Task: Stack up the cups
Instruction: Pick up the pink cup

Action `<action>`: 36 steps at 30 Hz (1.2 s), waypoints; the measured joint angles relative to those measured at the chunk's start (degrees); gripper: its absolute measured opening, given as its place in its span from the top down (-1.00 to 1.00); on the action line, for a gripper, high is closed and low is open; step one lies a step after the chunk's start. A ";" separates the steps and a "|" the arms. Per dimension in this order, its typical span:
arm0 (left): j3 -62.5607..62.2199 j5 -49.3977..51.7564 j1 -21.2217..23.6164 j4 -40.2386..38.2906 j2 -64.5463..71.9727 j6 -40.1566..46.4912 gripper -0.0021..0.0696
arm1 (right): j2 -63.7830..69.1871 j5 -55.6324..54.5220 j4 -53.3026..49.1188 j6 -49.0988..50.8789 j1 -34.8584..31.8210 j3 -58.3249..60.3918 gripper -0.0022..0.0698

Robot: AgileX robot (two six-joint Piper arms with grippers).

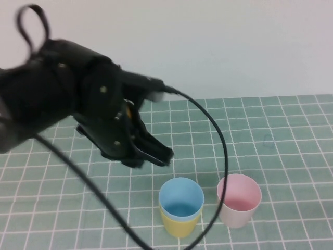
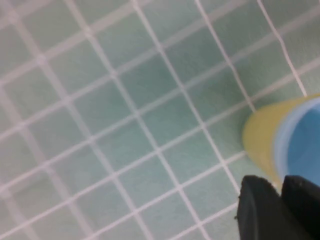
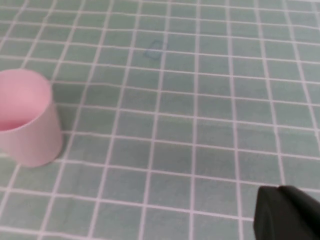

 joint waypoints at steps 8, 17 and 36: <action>5.67 -10.21 0.00 6.67 -15.69 -8.90 0.94 | 7.83 11.91 9.49 -10.79 0.00 -13.00 0.94; 23.10 -20.59 0.00 13.52 -31.75 -13.24 0.94 | 25.29 17.60 17.42 -15.95 0.47 -26.10 0.94; 39.87 -24.03 0.00 41.78 -36.67 -43.49 0.94 | 53.56 8.83 12.27 -12.29 19.93 -33.83 0.44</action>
